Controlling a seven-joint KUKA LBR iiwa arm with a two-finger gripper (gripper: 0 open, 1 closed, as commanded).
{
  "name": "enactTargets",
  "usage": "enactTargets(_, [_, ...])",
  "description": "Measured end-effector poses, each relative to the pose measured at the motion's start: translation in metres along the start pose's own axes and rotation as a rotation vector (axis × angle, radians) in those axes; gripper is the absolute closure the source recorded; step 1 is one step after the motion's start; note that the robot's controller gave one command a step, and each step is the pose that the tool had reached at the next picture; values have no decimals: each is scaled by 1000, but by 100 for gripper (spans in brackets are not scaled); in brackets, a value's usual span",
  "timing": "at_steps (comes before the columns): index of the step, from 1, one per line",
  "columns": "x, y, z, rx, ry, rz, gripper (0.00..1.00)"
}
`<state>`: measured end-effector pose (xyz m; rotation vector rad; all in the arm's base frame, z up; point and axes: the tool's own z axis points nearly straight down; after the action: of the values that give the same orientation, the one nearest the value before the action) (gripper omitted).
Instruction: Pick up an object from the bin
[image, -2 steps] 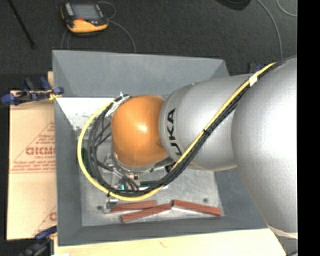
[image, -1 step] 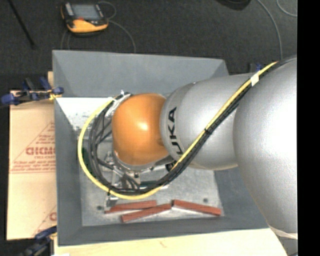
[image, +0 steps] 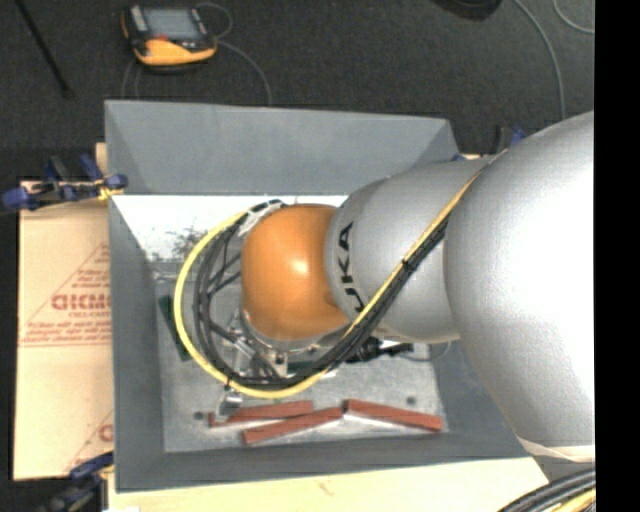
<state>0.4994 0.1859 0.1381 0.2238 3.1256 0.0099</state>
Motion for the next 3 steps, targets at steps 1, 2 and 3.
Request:
enactTargets(1, [-15, -26, 30, 9, 9, 80, 0])
enactTargets(2, [-17, -37, 34, 9, 8, -163, 0])
enactTargets(3, [-36, -65, 39, 4, 4, -28, 0])
